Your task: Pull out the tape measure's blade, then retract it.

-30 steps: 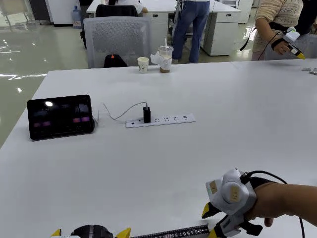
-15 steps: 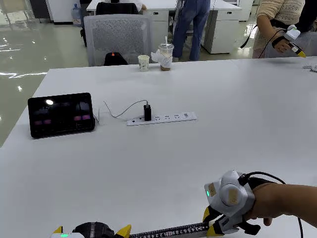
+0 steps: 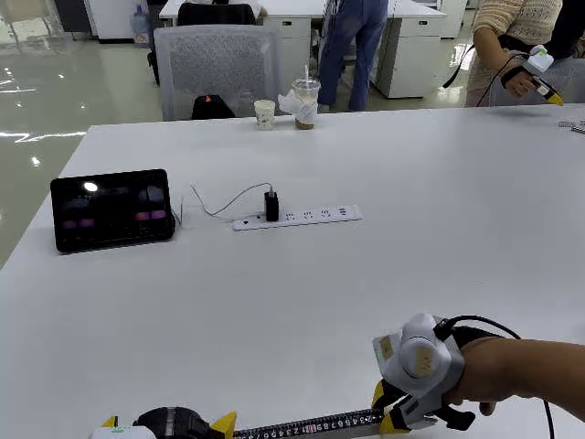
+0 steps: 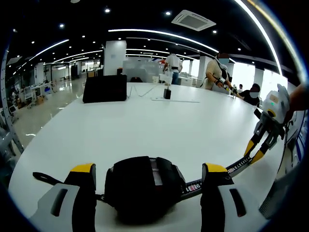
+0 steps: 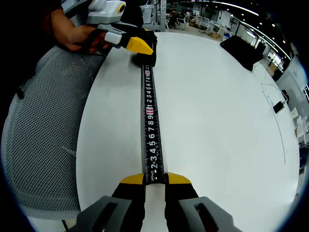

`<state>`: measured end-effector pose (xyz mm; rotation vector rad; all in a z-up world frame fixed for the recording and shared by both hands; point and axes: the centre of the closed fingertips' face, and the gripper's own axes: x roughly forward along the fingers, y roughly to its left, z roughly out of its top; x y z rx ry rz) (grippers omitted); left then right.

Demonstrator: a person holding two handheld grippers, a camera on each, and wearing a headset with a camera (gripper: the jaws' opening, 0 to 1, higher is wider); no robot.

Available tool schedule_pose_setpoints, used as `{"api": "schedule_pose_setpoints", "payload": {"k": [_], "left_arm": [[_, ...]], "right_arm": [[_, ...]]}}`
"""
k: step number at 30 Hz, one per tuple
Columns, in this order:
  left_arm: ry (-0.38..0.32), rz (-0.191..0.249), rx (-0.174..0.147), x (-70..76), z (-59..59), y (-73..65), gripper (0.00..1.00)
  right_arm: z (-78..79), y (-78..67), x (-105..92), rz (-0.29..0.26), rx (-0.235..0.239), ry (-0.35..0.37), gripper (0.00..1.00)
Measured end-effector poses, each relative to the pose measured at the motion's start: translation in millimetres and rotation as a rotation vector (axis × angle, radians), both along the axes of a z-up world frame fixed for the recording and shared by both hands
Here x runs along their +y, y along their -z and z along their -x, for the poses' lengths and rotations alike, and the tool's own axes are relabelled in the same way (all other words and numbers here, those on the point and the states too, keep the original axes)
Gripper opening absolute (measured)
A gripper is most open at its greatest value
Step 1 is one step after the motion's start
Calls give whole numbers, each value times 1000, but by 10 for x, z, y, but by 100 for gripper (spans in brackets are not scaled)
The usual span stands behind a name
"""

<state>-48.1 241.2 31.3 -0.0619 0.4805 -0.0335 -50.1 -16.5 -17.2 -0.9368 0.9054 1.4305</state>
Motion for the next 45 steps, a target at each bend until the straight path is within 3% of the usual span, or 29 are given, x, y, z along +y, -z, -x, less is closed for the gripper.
{"api": "schedule_pose_setpoints", "payload": {"k": [5,12,17,19,24,28,35,40,45], "left_arm": [[10,5,10,-23,10,17,76],[-14,20,33,20,32,55,70],[-21,19,44,43,38,94,67],[-36,38,38,80,41,83,64],[-29,44,48,60,52,96,64],[-12,17,64,57,57,106,62],[-1,4,71,60,57,118,61],[2,6,82,54,67,113,61],[5,1,82,49,64,115,61]], "right_arm": [[-7,1,-6,7,3,27,11],[-12,0,-7,5,14,68,11],[-9,3,-2,21,12,38,11],[-8,1,-3,22,14,35,11],[-11,2,-6,16,16,32,10],[-10,2,-4,18,11,22,10],[-17,3,5,23,11,14,10],[-33,0,20,3,37,54,10],[-23,6,38,10,24,37,10]]}}
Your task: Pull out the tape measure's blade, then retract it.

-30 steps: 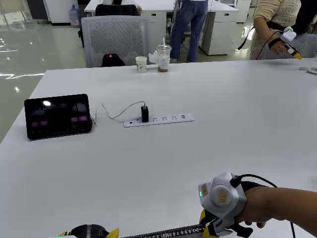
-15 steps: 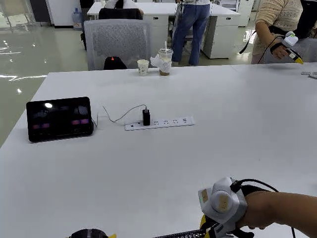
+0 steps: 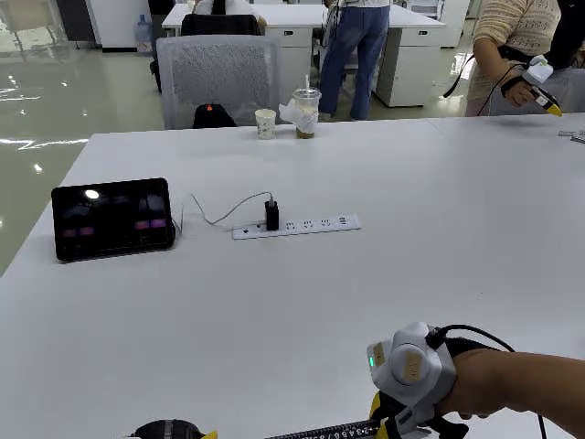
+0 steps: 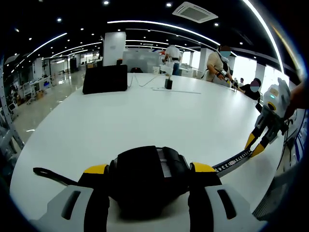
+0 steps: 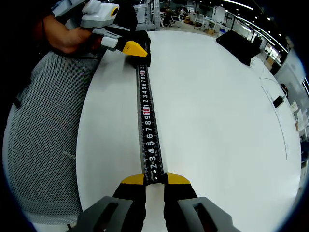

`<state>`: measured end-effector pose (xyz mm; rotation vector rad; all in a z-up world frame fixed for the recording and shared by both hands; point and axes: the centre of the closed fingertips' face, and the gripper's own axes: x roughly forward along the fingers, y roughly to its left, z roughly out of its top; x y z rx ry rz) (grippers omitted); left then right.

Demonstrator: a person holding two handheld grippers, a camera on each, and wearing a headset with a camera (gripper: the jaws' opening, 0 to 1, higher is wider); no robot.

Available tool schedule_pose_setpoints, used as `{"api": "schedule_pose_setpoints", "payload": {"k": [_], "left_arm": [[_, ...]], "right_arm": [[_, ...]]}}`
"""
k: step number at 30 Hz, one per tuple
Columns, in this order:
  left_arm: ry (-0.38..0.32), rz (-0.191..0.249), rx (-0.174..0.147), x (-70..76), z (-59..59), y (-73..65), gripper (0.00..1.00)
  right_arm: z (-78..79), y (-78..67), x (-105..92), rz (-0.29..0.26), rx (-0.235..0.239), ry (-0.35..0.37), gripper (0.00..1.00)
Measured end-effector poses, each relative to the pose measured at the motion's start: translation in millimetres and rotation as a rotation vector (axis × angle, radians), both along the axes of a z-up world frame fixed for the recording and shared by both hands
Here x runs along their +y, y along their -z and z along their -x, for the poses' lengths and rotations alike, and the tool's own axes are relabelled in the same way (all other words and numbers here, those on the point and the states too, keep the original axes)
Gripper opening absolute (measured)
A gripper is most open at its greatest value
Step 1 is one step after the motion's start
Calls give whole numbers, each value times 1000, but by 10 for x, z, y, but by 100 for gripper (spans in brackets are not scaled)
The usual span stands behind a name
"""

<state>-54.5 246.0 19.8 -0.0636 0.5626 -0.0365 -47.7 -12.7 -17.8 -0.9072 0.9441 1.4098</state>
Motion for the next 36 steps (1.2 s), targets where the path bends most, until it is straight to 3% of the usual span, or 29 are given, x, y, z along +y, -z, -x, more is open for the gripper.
{"api": "schedule_pose_setpoints", "payload": {"k": [15,36], "left_arm": [[10,2,7,-1,-8,8,61],[12,2,12,-1,-5,10,61]], "right_arm": [[0,-1,49,-1,18,-10,10],[6,-5,91,7,7,-9,10]]}}
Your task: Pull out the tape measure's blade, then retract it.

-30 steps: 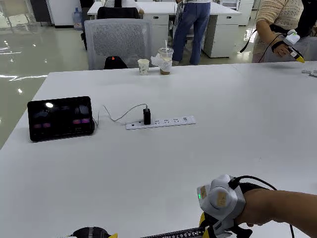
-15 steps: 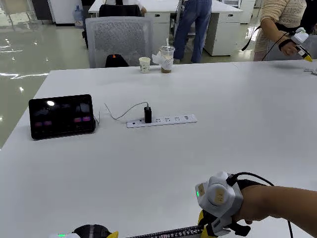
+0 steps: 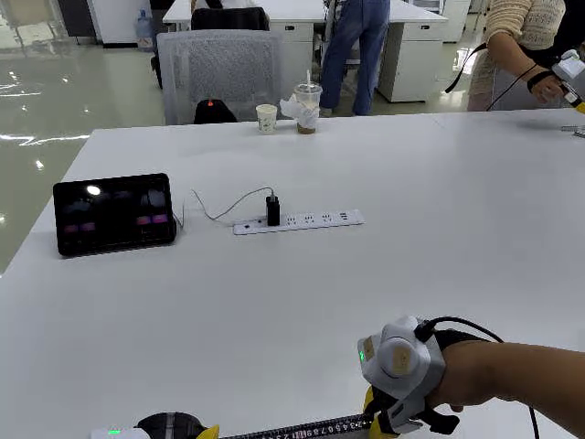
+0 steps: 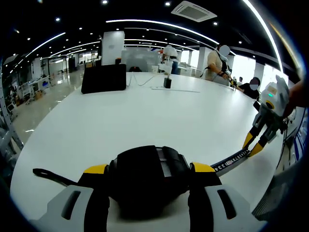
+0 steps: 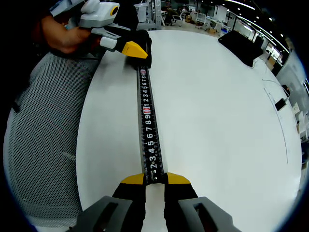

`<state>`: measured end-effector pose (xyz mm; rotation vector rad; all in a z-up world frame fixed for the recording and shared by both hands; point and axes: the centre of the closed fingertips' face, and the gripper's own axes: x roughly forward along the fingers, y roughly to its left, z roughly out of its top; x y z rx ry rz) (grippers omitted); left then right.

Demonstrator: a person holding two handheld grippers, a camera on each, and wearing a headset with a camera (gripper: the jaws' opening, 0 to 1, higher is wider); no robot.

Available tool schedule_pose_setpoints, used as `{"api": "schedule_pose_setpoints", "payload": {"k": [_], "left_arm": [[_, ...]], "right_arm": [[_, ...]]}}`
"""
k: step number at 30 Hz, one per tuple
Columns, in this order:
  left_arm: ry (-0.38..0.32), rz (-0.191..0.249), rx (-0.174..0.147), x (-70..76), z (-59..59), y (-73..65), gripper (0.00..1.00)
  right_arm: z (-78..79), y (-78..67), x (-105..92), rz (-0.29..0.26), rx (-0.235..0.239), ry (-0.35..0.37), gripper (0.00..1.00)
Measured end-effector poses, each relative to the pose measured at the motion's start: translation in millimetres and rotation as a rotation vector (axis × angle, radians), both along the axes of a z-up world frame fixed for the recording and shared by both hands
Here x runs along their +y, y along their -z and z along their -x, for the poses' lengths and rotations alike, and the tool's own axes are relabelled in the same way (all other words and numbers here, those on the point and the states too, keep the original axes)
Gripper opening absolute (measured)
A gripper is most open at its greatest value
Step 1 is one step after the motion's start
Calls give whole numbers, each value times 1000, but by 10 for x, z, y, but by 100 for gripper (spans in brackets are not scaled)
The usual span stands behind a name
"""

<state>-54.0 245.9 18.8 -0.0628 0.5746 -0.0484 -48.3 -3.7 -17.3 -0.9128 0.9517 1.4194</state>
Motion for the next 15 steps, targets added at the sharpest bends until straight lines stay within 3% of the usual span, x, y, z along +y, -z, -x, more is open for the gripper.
{"api": "schedule_pose_setpoints", "payload": {"k": [15], "left_arm": [[1,0,0,4,-2,5,61]], "right_arm": [[0,2,33,7,0,-6,10]]}}
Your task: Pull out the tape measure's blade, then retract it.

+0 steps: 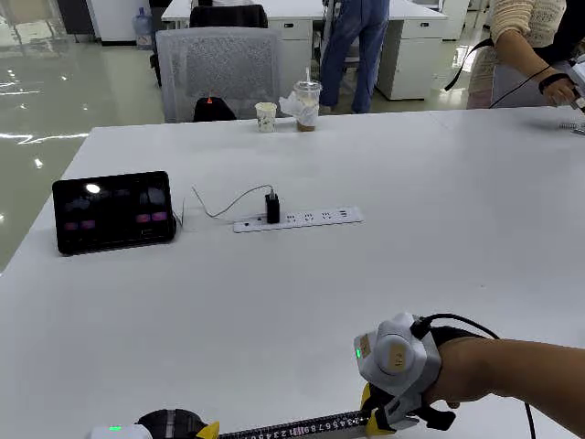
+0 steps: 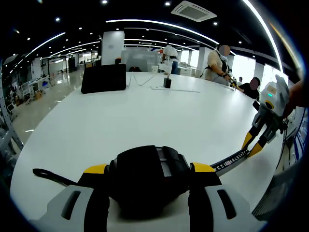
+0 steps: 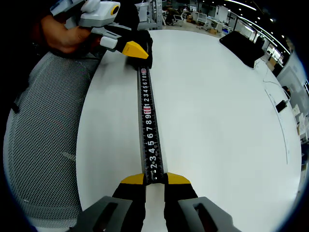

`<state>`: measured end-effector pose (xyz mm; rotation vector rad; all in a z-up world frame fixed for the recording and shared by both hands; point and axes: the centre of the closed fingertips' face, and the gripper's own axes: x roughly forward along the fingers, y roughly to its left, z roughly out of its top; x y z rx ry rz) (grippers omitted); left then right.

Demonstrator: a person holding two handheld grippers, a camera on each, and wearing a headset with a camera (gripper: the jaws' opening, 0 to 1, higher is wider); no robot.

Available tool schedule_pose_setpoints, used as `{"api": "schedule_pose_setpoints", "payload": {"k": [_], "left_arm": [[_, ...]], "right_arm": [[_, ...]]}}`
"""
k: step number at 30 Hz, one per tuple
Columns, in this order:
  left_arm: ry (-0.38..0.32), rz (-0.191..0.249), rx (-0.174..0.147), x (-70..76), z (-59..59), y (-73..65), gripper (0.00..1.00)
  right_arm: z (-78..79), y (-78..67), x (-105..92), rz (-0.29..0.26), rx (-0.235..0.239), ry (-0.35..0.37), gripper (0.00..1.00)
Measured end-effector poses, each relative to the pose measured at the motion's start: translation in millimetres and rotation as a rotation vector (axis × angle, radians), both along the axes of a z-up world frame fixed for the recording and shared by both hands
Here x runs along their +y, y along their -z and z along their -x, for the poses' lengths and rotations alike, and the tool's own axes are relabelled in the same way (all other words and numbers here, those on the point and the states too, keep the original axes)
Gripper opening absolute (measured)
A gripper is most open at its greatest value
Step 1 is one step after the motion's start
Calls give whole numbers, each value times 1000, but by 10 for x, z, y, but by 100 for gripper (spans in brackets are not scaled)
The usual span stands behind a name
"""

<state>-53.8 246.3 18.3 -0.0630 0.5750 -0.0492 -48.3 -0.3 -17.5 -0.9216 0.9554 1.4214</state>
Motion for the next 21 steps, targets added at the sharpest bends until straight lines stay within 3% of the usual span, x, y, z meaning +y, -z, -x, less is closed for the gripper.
{"api": "schedule_pose_setpoints", "payload": {"k": [21], "left_arm": [[3,-1,1,-3,6,-9,61]], "right_arm": [[-6,7,43,-5,4,26,10]]}}
